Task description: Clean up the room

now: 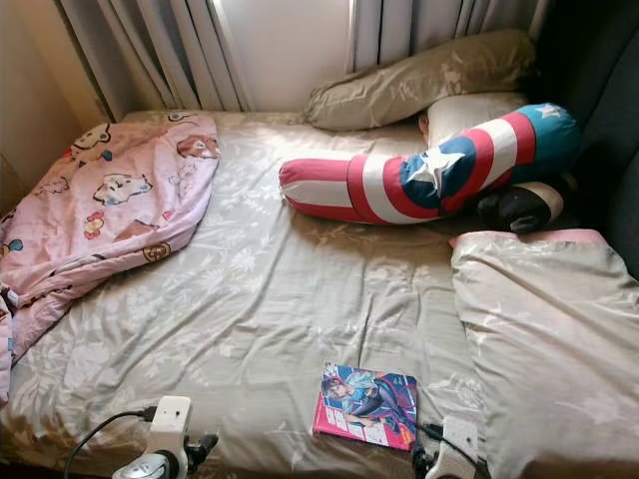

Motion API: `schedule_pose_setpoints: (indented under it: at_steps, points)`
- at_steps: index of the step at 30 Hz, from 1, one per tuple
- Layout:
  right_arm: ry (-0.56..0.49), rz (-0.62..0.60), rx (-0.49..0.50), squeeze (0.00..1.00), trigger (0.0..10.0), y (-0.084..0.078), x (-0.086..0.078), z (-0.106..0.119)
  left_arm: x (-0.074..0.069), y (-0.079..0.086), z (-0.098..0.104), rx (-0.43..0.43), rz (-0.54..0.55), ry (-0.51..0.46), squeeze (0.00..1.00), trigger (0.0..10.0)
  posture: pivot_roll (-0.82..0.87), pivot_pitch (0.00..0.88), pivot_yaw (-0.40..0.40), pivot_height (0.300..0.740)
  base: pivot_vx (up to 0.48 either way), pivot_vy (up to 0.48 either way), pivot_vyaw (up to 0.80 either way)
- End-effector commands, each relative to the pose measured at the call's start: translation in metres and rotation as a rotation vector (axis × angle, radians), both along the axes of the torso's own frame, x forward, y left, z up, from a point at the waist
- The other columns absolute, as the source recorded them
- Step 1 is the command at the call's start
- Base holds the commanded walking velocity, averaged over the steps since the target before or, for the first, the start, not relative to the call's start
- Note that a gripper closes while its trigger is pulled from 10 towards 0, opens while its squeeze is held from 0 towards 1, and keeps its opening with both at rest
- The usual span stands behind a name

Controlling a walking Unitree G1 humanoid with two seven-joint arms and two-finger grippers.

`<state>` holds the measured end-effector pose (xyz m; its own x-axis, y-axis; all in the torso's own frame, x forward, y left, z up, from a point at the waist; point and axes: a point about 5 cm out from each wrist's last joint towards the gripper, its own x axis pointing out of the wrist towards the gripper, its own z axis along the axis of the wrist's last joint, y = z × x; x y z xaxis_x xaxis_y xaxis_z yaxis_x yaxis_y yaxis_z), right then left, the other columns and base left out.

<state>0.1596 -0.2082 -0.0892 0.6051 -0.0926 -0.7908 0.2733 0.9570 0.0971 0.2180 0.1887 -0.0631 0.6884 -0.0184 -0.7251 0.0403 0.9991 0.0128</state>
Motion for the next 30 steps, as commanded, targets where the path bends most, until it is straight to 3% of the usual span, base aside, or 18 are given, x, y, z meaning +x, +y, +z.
schedule_pose_setpoints:
  at_steps: [1, 5, 13, 30]
  points:
    - [-0.02, 0.017, 0.006, 0.0, 10.0, 0.004, 0.006, 0.002, -0.011, 0.008, -0.006, 0.013, 0.027, 0.038, 0.0, 10.0, 0.01, 0.0, 0.044, 0.718, 0.0, 0.0, 0.8]
    - [-0.015, 0.007, 0.016, 0.0, 10.0, 0.005, 0.004, 0.001, -0.013, 0.006, -0.007, 0.014, 0.019, 0.047, 0.0, 10.0, 0.0, 0.0, 0.048, 0.718, 0.0, 0.0, 0.8]
    - [-0.004, -0.035, 0.055, 0.0, 10.0, 0.006, -0.004, -0.003, -0.015, 0.011, -0.008, 0.035, 0.038, 0.053, 0.0, 10.0, 0.0, 0.0, 0.053, 0.718, 0.0, 0.0, 0.0]
    - [0.01, -0.068, 0.062, 0.0, 10.0, 0.007, 0.0, -0.002, -0.014, 0.014, -0.007, 0.028, 0.064, 0.052, 0.0, 10.0, 0.02, 0.0, 0.043, 0.718, 0.0, 0.439, 0.0]
